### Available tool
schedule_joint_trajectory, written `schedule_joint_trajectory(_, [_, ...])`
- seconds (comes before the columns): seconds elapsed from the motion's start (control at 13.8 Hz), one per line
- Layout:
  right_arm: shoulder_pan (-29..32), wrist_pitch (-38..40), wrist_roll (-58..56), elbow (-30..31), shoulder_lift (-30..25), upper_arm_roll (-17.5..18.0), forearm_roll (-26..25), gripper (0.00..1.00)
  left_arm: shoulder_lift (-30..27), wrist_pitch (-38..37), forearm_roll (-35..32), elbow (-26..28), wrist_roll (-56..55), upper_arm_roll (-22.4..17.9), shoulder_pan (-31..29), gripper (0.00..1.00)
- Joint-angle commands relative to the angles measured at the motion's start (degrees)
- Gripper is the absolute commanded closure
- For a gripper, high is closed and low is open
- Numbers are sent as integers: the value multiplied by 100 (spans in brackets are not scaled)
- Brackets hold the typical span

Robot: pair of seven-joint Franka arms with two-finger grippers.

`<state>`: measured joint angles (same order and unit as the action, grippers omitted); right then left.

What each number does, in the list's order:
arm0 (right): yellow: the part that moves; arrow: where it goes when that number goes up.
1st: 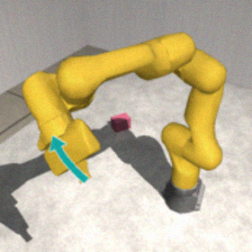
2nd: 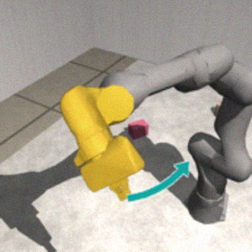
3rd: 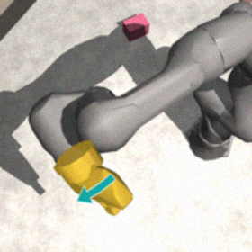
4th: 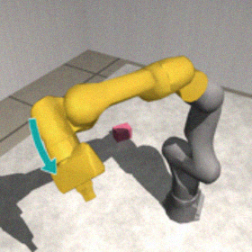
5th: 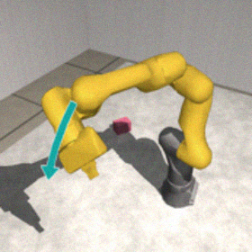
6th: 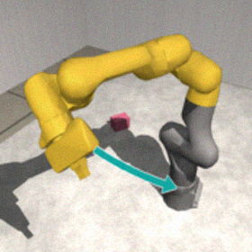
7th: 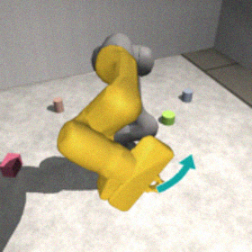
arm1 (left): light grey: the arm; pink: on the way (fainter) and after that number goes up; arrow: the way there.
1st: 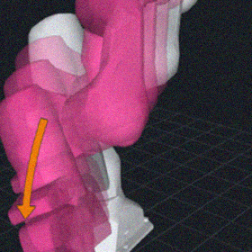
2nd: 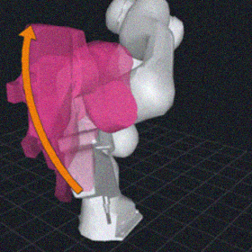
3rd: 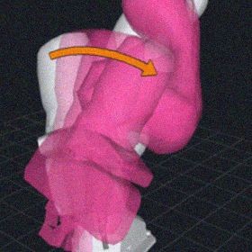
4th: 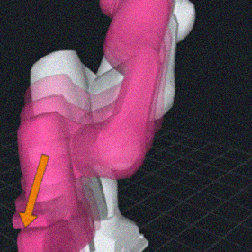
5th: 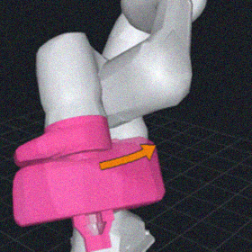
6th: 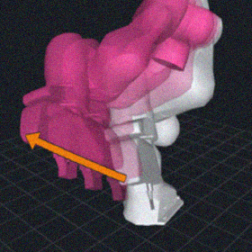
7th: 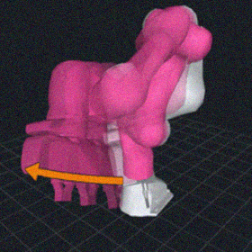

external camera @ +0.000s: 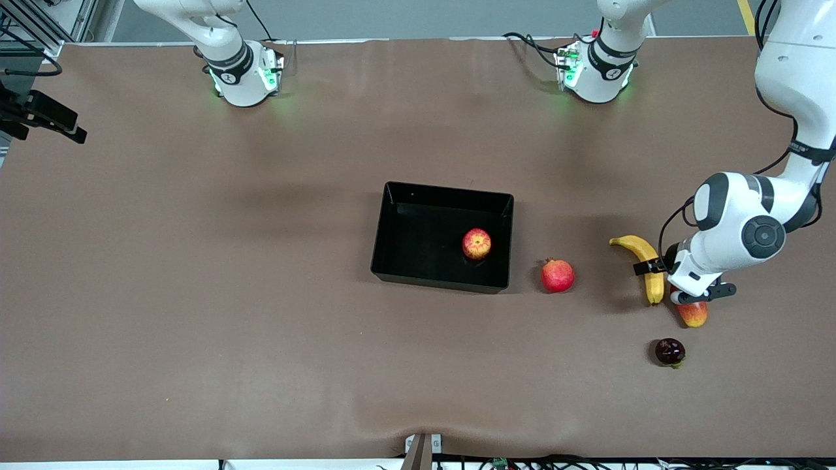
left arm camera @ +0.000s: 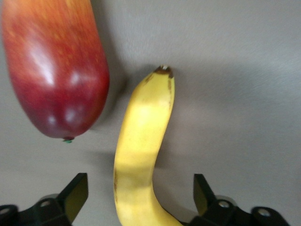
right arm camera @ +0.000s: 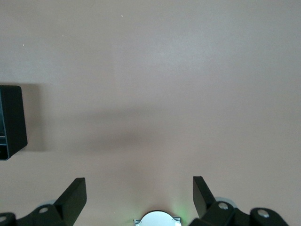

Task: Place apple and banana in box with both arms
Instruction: 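Lower the left gripper onto the yellow banana and close it, then lift the banana and carry it over the tray with the left gripper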

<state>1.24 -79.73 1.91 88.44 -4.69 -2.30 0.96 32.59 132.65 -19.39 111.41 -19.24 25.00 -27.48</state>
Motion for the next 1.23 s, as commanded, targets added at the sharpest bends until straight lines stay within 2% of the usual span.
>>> schedule_joint_trajectory(0.0, [-98, 36, -6, -11, -6, -104, -52, 0, 18, 59, -135, 73, 9, 49, -56, 39])
schedule_joint_trajectory(0.15, [-89, 18, 2, -72, 20, -96, 27, 0, 28, 33, -135, 65, 8, 49, -56, 91])
schedule_joint_trajectory(0.22, [-71, 27, -32, -29, 29, -113, 158, 0, 10, 7, -135, 56, -9, 49, -47, 100])
schedule_joint_trajectory(0.44, [-54, -122, -129, -55, 143, -122, 71, 0, -366, -326, -135, 30, 26, 101, -38, 100])
schedule_joint_trajectory(0.51, [-54, -157, -121, -64, 222, -122, 71, 0, -594, -502, -117, 12, 9, 249, -30, 100])
schedule_joint_trajectory(0.73, [-36, -245, -129, -73, 310, -122, 63, 0, -1000, -1362, -38, -312, -123, 1144, -29, 100])
schedule_joint_trajectory(0.87, [-45, -210, -103, -73, 311, -131, 71, 0, -966, -2038, 137, -829, -665, 1786, 31, 100])
schedule_joint_trajectory(1.02, [-45, -192, -77, -64, 319, -131, 71, 0, -904, -2357, 173, -1130, -1263, 2340, 250, 100])
schedule_joint_trajectory(1.16, [51, -184, -94, -73, 319, -122, 71, 0, -782, -2375, 181, -1375, -1694, 2413, 942, 100])
